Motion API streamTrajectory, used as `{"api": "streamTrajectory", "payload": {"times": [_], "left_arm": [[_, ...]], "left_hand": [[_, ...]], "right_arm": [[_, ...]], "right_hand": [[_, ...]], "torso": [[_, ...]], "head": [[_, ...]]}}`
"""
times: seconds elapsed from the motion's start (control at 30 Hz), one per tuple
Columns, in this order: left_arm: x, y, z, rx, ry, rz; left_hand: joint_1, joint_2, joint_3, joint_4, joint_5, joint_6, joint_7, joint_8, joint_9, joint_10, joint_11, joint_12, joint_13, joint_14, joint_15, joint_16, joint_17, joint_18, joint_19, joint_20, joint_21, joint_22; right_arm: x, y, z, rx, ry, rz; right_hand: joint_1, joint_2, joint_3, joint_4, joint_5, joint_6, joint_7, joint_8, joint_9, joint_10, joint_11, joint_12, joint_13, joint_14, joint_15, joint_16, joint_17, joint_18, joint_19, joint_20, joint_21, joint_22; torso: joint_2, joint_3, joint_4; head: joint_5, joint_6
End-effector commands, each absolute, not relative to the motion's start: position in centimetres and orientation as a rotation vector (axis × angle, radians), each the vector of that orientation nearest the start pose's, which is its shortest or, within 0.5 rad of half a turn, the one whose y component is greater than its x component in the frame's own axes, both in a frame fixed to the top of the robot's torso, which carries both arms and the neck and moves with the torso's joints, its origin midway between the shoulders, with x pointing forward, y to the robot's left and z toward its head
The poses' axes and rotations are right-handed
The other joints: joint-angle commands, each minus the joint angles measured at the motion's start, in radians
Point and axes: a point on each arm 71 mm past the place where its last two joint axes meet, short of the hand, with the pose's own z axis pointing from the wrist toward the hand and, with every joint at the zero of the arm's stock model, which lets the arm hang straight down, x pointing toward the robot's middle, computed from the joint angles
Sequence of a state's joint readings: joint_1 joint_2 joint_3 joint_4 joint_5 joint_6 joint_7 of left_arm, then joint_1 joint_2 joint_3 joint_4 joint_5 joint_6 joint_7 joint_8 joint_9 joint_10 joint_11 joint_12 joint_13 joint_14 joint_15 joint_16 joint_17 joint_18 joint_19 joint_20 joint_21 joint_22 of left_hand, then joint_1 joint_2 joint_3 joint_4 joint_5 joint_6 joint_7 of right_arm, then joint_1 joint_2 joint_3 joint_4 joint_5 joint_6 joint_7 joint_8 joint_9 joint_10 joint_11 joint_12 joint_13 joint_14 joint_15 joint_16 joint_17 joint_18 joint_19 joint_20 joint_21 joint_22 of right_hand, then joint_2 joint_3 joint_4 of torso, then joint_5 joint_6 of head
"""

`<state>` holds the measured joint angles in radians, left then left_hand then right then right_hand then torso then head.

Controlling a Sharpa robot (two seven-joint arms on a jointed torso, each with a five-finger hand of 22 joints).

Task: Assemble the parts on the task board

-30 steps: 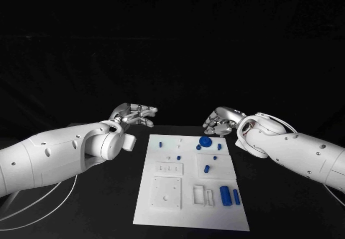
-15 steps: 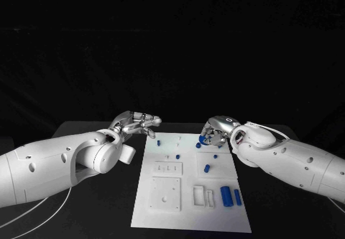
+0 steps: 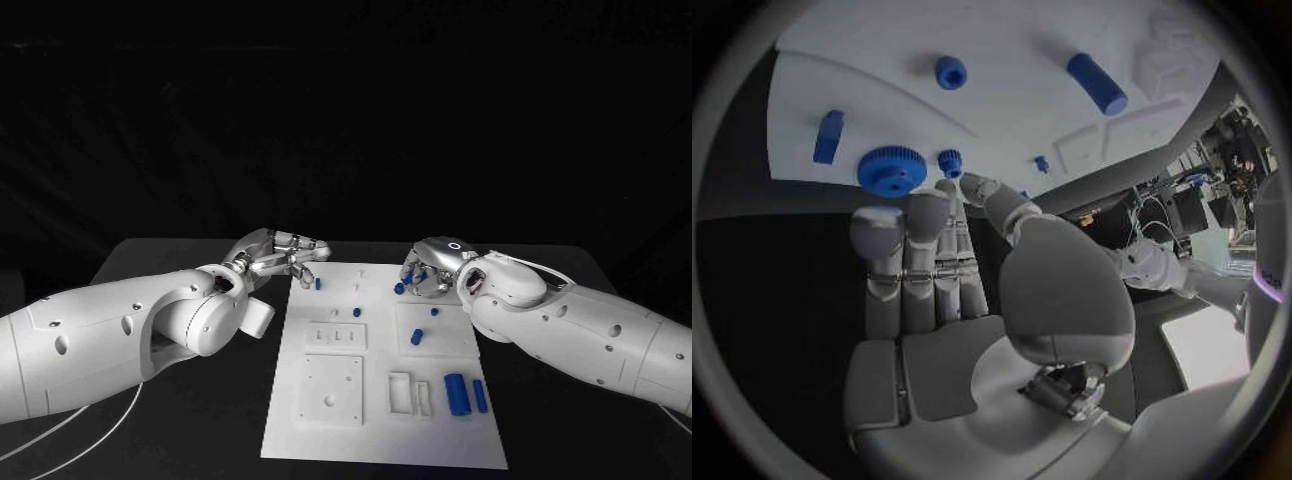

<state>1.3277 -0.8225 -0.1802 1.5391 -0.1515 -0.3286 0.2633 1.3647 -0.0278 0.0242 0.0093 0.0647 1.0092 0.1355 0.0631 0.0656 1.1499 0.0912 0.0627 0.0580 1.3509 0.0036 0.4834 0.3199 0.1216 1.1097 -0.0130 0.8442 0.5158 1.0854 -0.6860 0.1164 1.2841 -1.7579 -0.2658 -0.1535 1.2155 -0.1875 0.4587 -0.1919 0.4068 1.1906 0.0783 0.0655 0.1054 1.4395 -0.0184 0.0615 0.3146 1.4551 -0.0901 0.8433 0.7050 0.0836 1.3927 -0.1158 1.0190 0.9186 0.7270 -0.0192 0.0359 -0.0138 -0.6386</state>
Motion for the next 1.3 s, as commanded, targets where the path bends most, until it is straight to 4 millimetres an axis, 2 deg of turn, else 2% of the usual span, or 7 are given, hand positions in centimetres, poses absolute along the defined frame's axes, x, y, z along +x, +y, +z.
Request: {"api": "streamTrajectory", "payload": {"times": [0.03,0.17,0.2,0.27,0.43,0.77,1.3], "left_arm": [[48.8,19.0,-17.1,-0.890,1.648,-1.422],[48.8,19.0,-17.1,-0.889,1.649,-1.422],[48.8,18.9,-17.1,-0.889,1.650,-1.422],[48.8,18.9,-17.1,-0.888,1.651,-1.423],[48.8,18.9,-17.1,-0.888,1.653,-1.423],[48.7,18.8,-17.1,-0.889,1.658,-1.422],[48.8,18.8,-17.2,-0.891,1.661,-1.417]], "left_hand": [[0.000,-0.006,0.002,-0.003,0.003,-0.004,-0.003,0.000,0.000,-0.007,-0.001,-0.004,0.001,-0.007,-0.001,0.003,0.009,0.013,-0.003,-0.001,0.008,0.003],[-0.001,-0.006,0.002,-0.002,0.003,-0.004,-0.003,0.000,0.000,-0.009,-0.001,-0.004,0.001,-0.011,0.000,-0.001,0.011,0.015,0.001,-0.001,0.009,0.002],[-0.001,-0.006,0.002,-0.002,0.003,-0.004,-0.003,0.000,0.000,-0.009,-0.001,-0.004,0.001,-0.011,0.000,-0.001,0.011,0.015,0.001,-0.001,0.009,0.002],[-0.001,-0.006,0.002,-0.002,0.003,-0.004,-0.003,0.000,0.000,-0.009,-0.001,-0.004,0.001,-0.011,0.000,-0.001,0.011,0.015,0.001,-0.001,0.009,0.002],[-0.002,-0.007,0.002,-0.001,0.003,-0.005,-0.003,0.000,0.000,-0.010,0.000,-0.004,0.001,-0.011,0.000,-0.002,0.013,0.017,0.002,0.000,0.009,0.000],[-0.003,-0.010,0.004,0.004,0.003,-0.007,0.000,0.000,0.000,-0.013,0.001,-0.004,0.001,-0.010,0.001,-0.007,0.018,0.020,0.008,0.001,0.008,-0.007],[-0.004,-0.011,0.004,0.007,0.003,-0.008,0.002,0.000,0.000,-0.015,0.002,-0.004,0.001,-0.010,0.002,-0.010,0.020,0.021,0.010,0.002,0.007,-0.011]], "right_arm": [[52.5,-19.1,-20.5,-0.272,1.606,0.392],[52.5,-18.9,-20.6,-0.273,1.605,0.383],[52.5,-18.9,-20.5,-0.272,1.603,0.378],[52.5,-18.9,-20.5,-0.271,1.602,0.370],[52.5,-18.9,-20.5,-0.272,1.602,0.352],[52.6,-18.7,-20.8,-0.287,1.623,0.328],[52.5,-17.9,-21.1,-0.307,1.639,0.328]], "right_hand": [[-0.005,0.003,0.010,-0.002,-0.002,-0.018,0.005,-0.002,0.002,-0.032,0.010,-0.002,-0.023,0.001,0.008,0.002,-0.008,0.005,-0.001,0.007,-0.014,-0.002],[-0.020,0.005,0.015,0.007,-0.028,-0.041,0.016,-0.003,0.004,-0.144,0.051,-0.002,-0.137,0.000,0.032,0.009,-0.015,0.026,0.002,0.026,-0.040,-0.016],[-0.026,-0.005,0.033,0.010,-0.040,-0.047,0.019,-0.001,0.006,-0.181,0.068,-0.002,-0.218,-0.003,0.045,0.017,-0.020,0.045,0.006,0.044,-0.058,-0.024],[-0.027,-0.011,0.035,0.014,-0.047,-0.050,0.022,-0.002,0.007,-0.189,0.072,-0.003,-0.250,-0.005,0.047,0.025,-0.028,0.056,0.012,0.048,-0.074,-0.027],[-0.024,-0.017,0.034,0.023,-0.062,-0.056,0.025,-0.002,0.006,-0.209,0.078,-0.003,-0.251,-0.009,0.050,0.036,-0.043,0.064,0.020,0.052,-0.103,-0.030],[-0.010,-0.024,0.041,0.029,-0.101,-0.056,0.029,-0.002,-0.015,-0.257,0.092,-0.003,-0.252,-0.014,0.061,0.054,-0.074,0.072,0.032,0.064,-0.160,-0.030],[0.012,-0.005,0.089,0.022,-0.124,-0.030,0.022,-0.001,-0.021,-0.190,0.074,-0.002,-0.250,-0.020,0.054,0.077,-0.102,0.065,0.052,0.059,-0.207,0.036]], "torso": [[0.006,0.0005,0.0028],[0.011,-0.0022,0.0034],[0.012,-0.0022,0.0047],[0.015,-0.0019,0.0067],[0.018,-0.0022,0.0108],[0.025,-0.0026,0.0108],[0.031,-0.0059,0.0109]], "head": [[-0.001,0.002],[0.002,0.004],[0.002,0.004],[0.000,0.006],[-0.003,0.007],[0.000,0.008],[0.002,0.004]]}}
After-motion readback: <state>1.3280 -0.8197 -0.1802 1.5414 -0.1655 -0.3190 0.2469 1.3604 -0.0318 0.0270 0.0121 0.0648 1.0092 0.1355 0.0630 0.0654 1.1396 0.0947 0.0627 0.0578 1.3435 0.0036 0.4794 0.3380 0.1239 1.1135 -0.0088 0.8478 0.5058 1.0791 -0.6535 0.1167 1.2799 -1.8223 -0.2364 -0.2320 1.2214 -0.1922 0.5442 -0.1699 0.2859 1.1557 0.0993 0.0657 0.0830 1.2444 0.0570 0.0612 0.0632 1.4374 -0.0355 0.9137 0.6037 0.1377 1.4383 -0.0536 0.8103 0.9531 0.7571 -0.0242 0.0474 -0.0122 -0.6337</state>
